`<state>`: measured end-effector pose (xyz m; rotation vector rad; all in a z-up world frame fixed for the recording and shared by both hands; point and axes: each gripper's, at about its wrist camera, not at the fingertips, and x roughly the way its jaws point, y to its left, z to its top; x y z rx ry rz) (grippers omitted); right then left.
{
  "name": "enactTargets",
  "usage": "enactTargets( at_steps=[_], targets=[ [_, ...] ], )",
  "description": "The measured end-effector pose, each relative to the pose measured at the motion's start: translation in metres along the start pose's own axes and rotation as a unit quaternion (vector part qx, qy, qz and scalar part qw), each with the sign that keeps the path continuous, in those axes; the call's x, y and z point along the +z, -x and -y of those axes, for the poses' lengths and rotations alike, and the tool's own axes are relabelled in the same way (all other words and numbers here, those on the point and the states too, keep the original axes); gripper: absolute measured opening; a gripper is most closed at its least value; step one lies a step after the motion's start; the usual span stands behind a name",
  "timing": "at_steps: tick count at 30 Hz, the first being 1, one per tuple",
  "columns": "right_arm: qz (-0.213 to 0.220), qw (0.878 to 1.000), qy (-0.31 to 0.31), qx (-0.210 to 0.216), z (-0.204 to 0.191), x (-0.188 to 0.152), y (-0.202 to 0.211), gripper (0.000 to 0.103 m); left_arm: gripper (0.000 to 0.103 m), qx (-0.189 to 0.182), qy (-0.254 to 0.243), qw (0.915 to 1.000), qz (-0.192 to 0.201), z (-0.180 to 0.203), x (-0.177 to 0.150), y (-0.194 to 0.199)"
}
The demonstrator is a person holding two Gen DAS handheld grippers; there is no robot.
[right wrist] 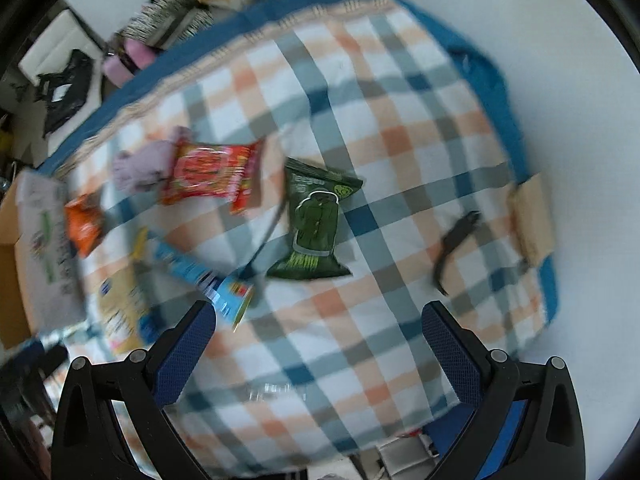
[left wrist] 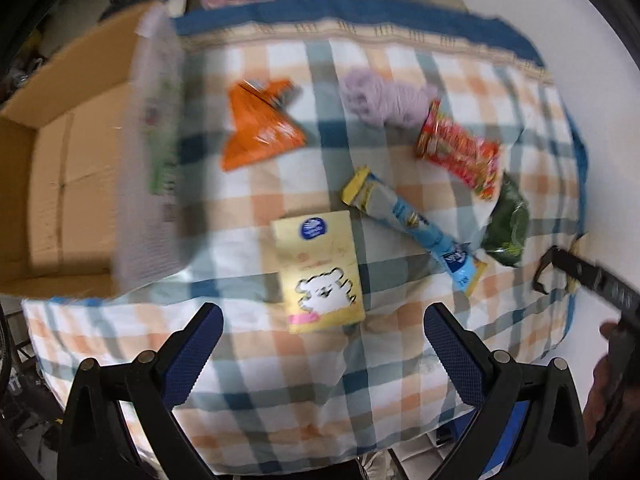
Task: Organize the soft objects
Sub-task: 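Grasp the yellow tissue pack with the left gripper while the right grasps the green snack bag, then carry the tissue pack and green bag with both grippers down into the cardboard box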
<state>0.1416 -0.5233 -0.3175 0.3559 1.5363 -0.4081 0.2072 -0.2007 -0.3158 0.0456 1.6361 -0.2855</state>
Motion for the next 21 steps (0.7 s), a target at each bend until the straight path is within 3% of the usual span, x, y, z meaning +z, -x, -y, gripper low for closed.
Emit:
enactTargets(
  at_steps=[7, 13, 14, 15, 16, 17, 18, 21],
  targets=[
    [-0.069, 0.997, -0.034, 0.026, 0.006, 0.033, -0.087, 0.103, 0.103, 0.022, 0.009, 0.9985, -0.050, -0.003, 0.019, -0.056],
    [-0.089, 0.994, -0.048, 0.046, 0.005, 0.041, -0.114, 0.103, 0.102, 0.030, 0.011, 0.9963, -0.080, -0.007, 0.026, -0.085],
    [-0.092, 0.993, -0.049, 0.048, 0.004, 0.042, -0.116, 0.102, 0.099, 0.030, 0.012, 0.9959, -0.084, -0.006, 0.026, -0.091],
    [-0.094, 0.993, -0.053, 0.052, 0.004, 0.042, -0.119, 0.100, 0.086, 0.029, 0.013, 0.9953, -0.092, -0.008, 0.025, -0.096],
    [-0.098, 0.992, -0.058, 0.056, 0.004, 0.044, -0.124, 0.096, 0.072, 0.025, 0.013, 0.9950, -0.096, -0.011, 0.025, -0.099],
    [-0.102, 0.991, -0.060, 0.059, 0.004, 0.044, -0.128, 0.090, 0.066, 0.027, 0.012, 0.9949, -0.096, -0.012, 0.025, -0.102],
    [-0.106, 0.990, -0.063, 0.063, 0.003, 0.044, -0.132, 0.087, 0.064, 0.030, 0.011, 0.9950, -0.094, -0.013, 0.023, -0.103],
    [-0.123, 0.987, -0.077, 0.063, 0.004, 0.041, -0.144, 0.060, 0.063, 0.026, 0.014, 0.9963, -0.080, -0.016, 0.018, -0.103]
  ],
)
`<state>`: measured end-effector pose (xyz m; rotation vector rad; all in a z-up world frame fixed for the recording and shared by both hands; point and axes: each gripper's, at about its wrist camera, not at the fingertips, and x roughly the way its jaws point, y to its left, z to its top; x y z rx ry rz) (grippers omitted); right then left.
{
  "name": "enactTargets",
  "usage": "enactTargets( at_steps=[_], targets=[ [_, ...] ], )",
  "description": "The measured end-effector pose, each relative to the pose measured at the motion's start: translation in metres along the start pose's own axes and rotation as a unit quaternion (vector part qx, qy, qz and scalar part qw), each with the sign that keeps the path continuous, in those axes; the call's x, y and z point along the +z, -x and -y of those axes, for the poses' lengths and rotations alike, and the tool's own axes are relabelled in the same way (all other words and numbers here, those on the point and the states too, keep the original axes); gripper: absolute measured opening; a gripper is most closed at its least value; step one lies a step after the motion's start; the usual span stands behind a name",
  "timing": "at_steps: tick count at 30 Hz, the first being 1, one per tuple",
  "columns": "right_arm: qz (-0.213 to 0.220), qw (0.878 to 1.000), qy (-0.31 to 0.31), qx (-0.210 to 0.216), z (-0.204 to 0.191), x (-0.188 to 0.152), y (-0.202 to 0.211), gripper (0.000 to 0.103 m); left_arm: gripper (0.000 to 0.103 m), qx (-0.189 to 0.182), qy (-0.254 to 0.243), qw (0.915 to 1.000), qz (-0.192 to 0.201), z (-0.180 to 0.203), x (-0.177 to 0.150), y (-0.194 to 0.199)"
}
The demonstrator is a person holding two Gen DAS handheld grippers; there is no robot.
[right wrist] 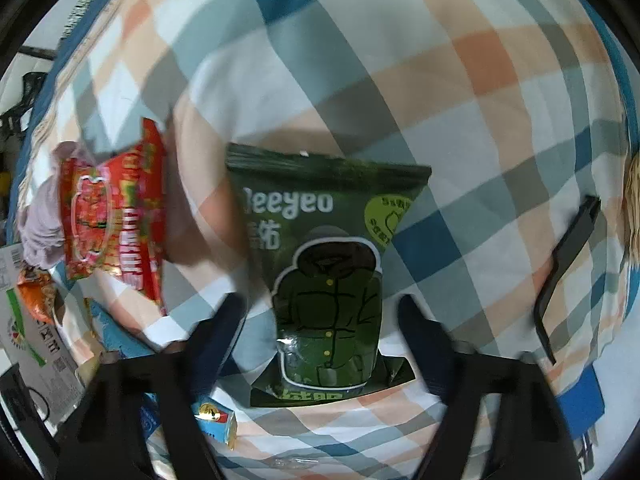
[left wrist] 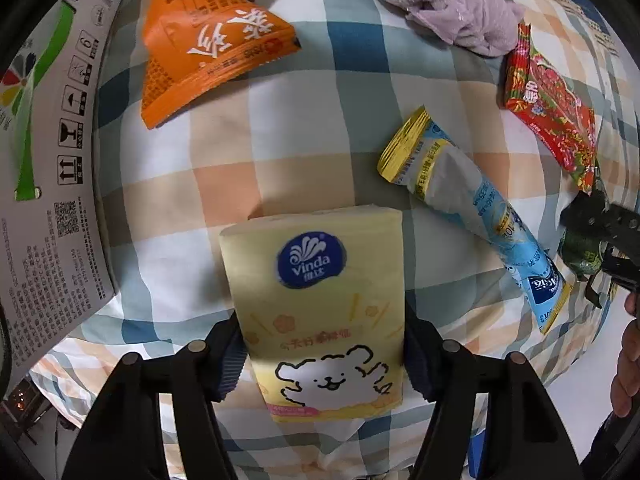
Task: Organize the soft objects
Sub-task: 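Carry the tissue pack and green bag with both grippers down into the cardboard box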
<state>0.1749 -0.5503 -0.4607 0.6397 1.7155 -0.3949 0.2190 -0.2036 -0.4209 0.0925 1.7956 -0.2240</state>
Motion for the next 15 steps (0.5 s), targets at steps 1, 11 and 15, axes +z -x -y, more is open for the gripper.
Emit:
enactTargets(
  at_steps=[1, 11, 15],
  targets=[
    [-0.002, 1.000, -0.002, 0.002, 0.000, -0.002, -0.002, 0.051, 0.063, 0.000, -0.002, 1.0000, 0.004, 0.000, -0.003, 0.001],
    [0.047, 0.998, 0.027, -0.024, -0.032, -0.052, 0.033, 0.036, 0.062, -0.002, -0.024, 0.9983, 0.053, -0.013, -0.048, 0.046],
    [0.063, 0.996, 0.065, -0.005, -0.056, -0.098, 0.054, 0.036, 0.062, -0.019, -0.028, 0.9960, 0.082, -0.029, -0.076, 0.080]
  ],
)
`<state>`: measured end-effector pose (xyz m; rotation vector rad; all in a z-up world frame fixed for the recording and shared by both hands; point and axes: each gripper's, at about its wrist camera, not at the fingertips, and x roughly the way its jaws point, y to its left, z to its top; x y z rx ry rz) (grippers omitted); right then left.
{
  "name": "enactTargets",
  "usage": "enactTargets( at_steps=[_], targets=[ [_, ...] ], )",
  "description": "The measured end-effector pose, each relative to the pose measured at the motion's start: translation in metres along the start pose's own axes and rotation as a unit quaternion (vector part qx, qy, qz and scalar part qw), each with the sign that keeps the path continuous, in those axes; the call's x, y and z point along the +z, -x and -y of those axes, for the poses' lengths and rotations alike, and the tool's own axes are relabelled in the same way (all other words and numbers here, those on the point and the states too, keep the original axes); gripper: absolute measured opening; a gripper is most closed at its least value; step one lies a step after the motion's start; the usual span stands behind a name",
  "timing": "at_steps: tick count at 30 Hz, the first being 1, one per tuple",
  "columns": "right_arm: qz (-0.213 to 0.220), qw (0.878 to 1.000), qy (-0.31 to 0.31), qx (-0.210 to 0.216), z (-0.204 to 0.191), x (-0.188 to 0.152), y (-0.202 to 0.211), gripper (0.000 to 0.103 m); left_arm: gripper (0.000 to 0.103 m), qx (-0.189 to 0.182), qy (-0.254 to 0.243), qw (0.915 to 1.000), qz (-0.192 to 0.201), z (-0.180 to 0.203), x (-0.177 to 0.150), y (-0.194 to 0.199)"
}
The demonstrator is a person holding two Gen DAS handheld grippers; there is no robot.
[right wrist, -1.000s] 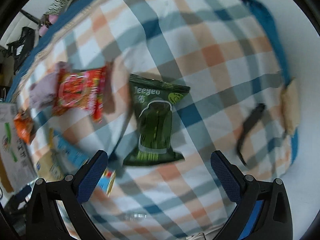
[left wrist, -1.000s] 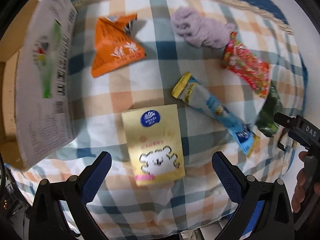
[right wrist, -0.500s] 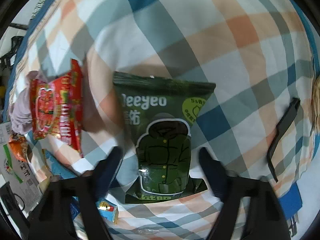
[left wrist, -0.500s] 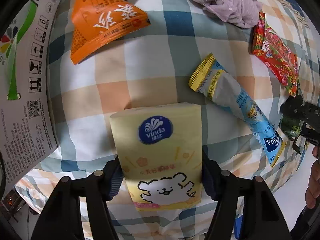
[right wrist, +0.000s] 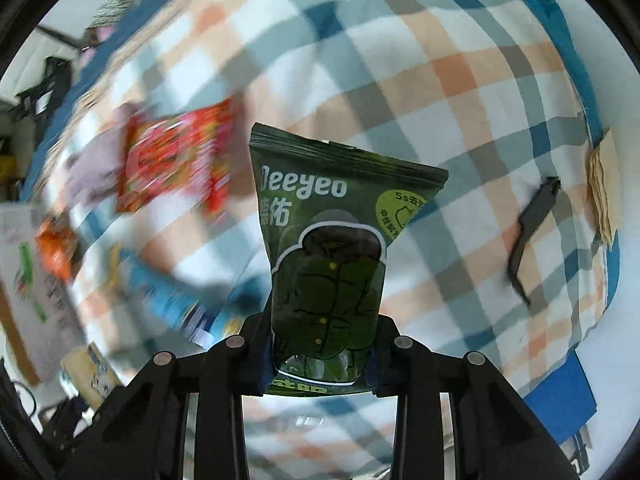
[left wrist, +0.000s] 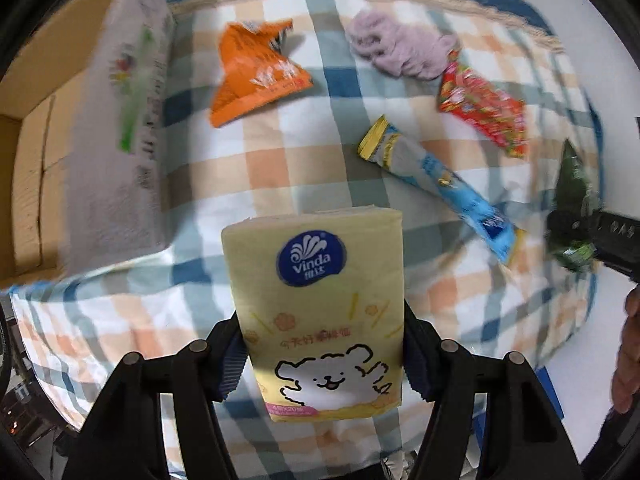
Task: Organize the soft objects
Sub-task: 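Carry the tissue pack and green bag with both grippers down into the cardboard box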
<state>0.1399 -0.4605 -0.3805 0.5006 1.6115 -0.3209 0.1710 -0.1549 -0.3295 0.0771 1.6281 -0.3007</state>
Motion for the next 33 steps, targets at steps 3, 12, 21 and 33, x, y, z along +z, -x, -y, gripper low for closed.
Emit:
enactTargets(
  at_steps=[3, 12, 21, 33],
  targets=[
    [0.011, 0.999, 0.035, 0.017, -0.031, -0.034, 0.019, 0.036, 0.062, -0.009, 0.004, 0.9995, 0.031, -0.018, -0.012, 0.036],
    [0.031, 0.978, 0.176, 0.110, -0.159, -0.095, 0.104, 0.036, 0.062, -0.026, 0.060, 0.9912, 0.115, -0.070, -0.027, 0.134],
    [0.055, 0.957, 0.256, 0.129, -0.294, -0.102, 0.143, 0.036, 0.062, -0.005, 0.100, 0.9818, 0.161, -0.170, 0.014, 0.179],
    [0.036, 0.966, 0.243, 0.084, -0.411, -0.035, 0.060, 0.036, 0.062, -0.020, 0.093, 0.9925, 0.077, -0.261, 0.115, 0.105]
  ],
)
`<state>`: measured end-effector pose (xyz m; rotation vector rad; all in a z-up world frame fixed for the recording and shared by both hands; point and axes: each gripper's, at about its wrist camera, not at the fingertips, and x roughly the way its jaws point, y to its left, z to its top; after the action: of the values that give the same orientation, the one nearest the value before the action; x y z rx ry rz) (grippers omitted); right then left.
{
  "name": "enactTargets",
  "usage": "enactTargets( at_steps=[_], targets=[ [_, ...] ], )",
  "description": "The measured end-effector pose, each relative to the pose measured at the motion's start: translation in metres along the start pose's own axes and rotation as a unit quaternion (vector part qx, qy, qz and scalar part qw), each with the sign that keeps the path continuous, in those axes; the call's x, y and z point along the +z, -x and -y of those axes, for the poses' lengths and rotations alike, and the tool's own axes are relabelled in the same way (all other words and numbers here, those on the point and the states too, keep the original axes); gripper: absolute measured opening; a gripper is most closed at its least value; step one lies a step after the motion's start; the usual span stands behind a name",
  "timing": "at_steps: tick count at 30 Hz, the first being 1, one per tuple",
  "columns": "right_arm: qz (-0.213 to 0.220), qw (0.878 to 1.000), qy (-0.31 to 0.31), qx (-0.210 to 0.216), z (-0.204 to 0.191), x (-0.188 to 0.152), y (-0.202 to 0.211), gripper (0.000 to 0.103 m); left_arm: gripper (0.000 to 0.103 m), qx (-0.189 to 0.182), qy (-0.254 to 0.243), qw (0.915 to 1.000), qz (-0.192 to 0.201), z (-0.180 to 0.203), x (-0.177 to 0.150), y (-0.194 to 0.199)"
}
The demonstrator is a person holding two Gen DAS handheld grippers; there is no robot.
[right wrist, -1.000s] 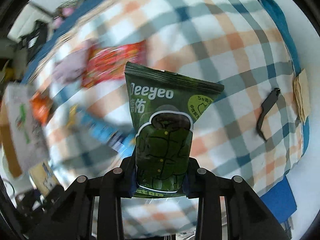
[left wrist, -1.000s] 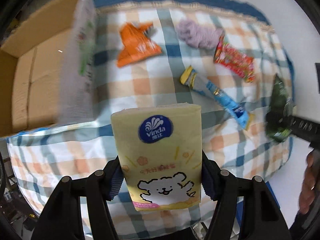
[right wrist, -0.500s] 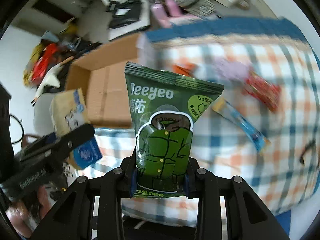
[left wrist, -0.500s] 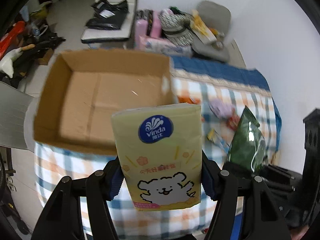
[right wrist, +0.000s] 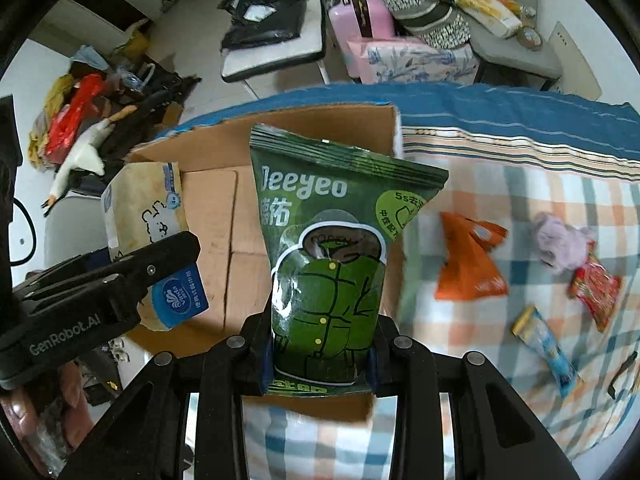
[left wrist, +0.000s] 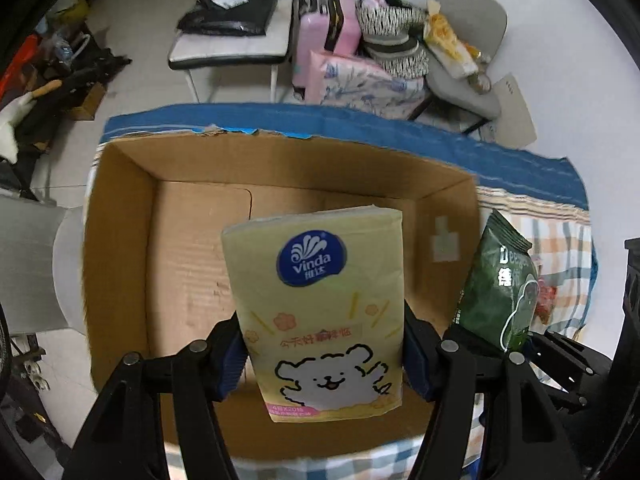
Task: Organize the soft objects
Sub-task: 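Carry the tissue pack and green bag with both grippers down into the cardboard box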
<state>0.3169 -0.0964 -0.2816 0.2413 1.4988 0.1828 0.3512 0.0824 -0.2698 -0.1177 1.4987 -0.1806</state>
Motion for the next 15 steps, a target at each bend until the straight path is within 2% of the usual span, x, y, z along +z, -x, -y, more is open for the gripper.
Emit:
enactTargets(
  at_steps=[5, 10, 15],
  targets=[
    [-0.020, 1.000, -0.005, -0.017, -0.009, 0.021, -0.040, 0.036, 0.062, -0.009, -0.018, 0.9990, -0.041, -0.005, 0.022, -0.038],
    [-0.030, 0.999, -0.003, -0.036, -0.013, 0.031, -0.064, 0.036, 0.063, -0.021, -0.023, 0.9976, -0.062, -0.008, 0.032, -0.059],
    [-0.041, 0.998, -0.006, -0.056, -0.014, 0.041, -0.083, 0.037, 0.063, -0.007, -0.030, 0.9955, -0.090, -0.005, 0.043, -0.080]
  ],
)
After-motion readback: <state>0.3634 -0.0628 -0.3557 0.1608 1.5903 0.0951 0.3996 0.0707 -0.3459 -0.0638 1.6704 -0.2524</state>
